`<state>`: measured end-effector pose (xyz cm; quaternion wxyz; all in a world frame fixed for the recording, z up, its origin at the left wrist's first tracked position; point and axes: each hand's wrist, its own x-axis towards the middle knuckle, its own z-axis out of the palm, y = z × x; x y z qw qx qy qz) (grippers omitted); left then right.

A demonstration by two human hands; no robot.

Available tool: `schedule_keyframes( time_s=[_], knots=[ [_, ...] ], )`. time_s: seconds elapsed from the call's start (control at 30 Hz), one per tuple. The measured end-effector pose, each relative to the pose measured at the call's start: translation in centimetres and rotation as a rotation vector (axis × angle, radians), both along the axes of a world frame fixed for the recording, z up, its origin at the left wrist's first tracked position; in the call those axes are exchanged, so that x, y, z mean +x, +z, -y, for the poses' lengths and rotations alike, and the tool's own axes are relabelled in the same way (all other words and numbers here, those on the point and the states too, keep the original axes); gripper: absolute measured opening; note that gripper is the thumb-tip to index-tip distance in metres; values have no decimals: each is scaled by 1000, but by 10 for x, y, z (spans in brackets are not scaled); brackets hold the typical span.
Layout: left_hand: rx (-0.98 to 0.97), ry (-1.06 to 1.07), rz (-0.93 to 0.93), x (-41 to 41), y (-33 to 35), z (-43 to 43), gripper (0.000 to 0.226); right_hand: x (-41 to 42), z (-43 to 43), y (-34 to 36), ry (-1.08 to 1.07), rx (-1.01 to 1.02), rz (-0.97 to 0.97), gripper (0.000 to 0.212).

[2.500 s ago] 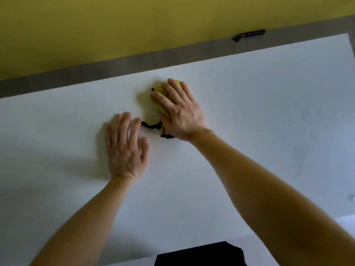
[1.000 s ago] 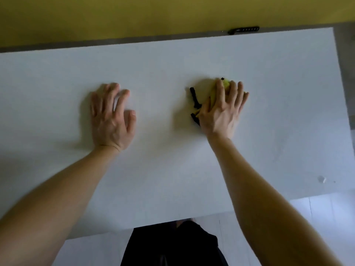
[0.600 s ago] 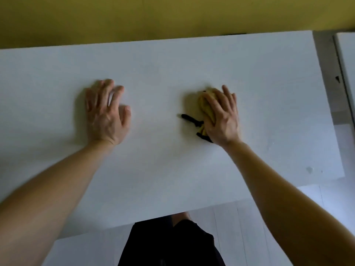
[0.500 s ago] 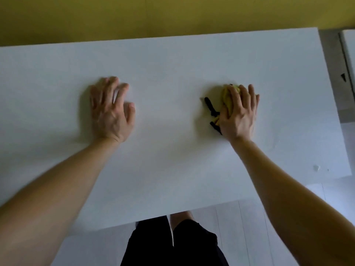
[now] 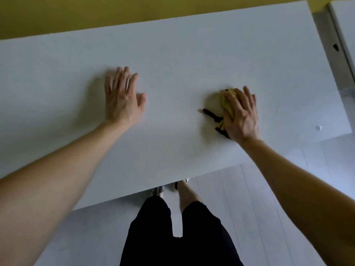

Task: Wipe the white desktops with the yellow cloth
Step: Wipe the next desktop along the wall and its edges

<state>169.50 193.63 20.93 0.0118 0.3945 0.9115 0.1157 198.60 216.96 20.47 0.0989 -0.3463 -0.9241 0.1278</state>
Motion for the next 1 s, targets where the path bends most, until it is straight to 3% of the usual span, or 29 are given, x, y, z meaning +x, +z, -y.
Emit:
schedule_keyframes(
  time_s=[0.13, 0.2, 0.3, 0.4, 0.47, 0.53, 0.67, 0.73, 0.8, 0.93, 1.0],
  knots=[
    [-29, -92, 114, 51, 22, 61, 90, -9, 41, 1, -348, -29, 37, 66],
    [-131, -127, 201, 70, 32, 84, 114, -36, 118, 5, -219, -48, -1, 69],
    [-365, -179, 271, 85, 44, 100, 142, -61, 222, 12, 211, -109, -57, 66],
    [-483, -154, 244, 93, 52, 93, 145, -46, 229, 10, 391, -103, -61, 66],
    [-558, -135, 250, 98, 55, 82, 148, -16, 193, 4, 391, -58, -49, 66],
    [-616, -136, 247, 100, 57, 76, 149, 27, 138, -4, 245, -35, -48, 65],
    [-663, -150, 216, 101, 60, 77, 150, 94, 45, -7, -250, -46, 0, 62],
    [-675, -142, 202, 99, 61, 76, 150, 76, 56, -7, -458, -61, 32, 69],
    [-689, -147, 195, 101, 62, 74, 150, 40, 108, -3, -515, -52, 29, 73],
    [-680, -135, 217, 100, 61, 73, 145, -26, 242, 2, 64, -102, -22, 66],
    [-666, -119, 233, 99, 58, 75, 136, -34, 262, 1, 226, -122, -17, 65]
  ],
)
